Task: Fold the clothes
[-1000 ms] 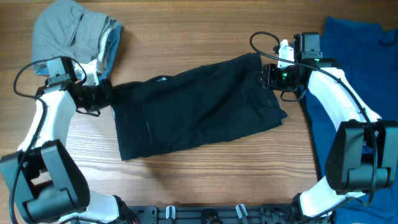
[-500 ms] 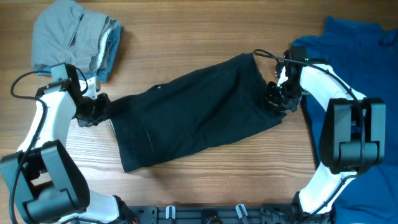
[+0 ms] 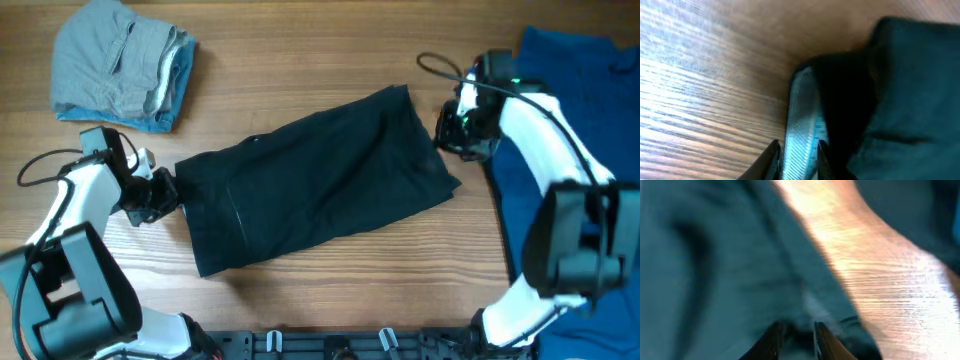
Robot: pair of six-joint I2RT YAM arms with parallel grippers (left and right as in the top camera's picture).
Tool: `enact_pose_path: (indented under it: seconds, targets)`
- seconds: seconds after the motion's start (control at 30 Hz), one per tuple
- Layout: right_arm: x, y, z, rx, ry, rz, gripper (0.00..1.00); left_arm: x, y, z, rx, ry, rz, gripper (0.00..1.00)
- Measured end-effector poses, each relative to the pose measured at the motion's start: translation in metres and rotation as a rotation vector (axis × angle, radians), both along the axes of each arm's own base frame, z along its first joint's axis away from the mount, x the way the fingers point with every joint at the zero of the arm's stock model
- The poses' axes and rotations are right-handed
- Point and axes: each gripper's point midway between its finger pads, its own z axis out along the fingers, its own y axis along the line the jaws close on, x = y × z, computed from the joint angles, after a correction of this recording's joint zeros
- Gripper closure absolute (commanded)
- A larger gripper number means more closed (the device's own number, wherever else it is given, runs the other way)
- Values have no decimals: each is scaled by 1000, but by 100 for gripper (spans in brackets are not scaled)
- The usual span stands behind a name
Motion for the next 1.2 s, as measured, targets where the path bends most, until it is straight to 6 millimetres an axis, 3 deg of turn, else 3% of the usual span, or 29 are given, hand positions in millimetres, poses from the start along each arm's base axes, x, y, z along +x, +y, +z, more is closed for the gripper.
enact_pose_path:
  seconds: [0.03,0.07,0.13,0.27,0.3,0.33,0.37,0.4,0.43,0.57,0.63,0.7,0.73,0.77,0.87,0.93,1.0,1.1,1.2]
  targets:
    - [0,5,19,22,-36,23,41,5,-1,8,-4,-28,-1,75]
    - [-9,10,28,33,-19,39,34,13,-1,21,-4,-76,-4,71]
    - [-42,4,14,-33,112,27,27,31,-4,64,-6,-228,-23,61]
    - [-66,-5,-12,-85,184,36,27,30,-22,59,-21,-212,-81,61]
    - [-71,-5,-18,-84,197,43,41,28,-27,55,-26,-199,-94,64]
    - [-79,-4,-27,-83,217,55,66,20,-36,43,-33,-163,-117,73]
    - [-83,-3,-32,-75,221,63,84,14,-40,32,-32,-134,-128,83]
    - [-87,-2,-37,-69,229,69,96,8,-42,22,-32,-103,-131,92]
    - [-90,-2,-40,-67,237,67,96,3,-41,10,-18,-82,-137,96]
    - [-106,-10,-42,-103,325,-49,96,-6,-35,-16,11,-22,-120,96]
    - [-121,-16,-40,-128,402,-122,96,4,-30,-16,39,-56,-112,95]
    - [-138,-19,-36,-147,478,-168,96,30,-18,-16,102,-146,-106,95]
    - [-140,-19,-35,-151,491,-180,81,36,-14,-15,124,-168,-103,95]
    - [-141,-20,-35,-155,495,-199,63,41,-12,-14,135,-177,-100,89]
    - [-127,-23,-39,-166,441,-213,59,40,-7,-7,148,-98,-98,68]
    - [-116,-25,-35,-171,402,-207,57,43,-4,14,145,-52,-99,29]
    - [-104,-25,-28,-168,359,-183,59,39,-4,34,138,-7,-107,6]
    - [-76,-7,-19,-54,238,-42,72,23,-1,45,121,47,-87,0]
    - [-61,25,-9,123,135,110,73,11,12,41,109,78,-39,0]
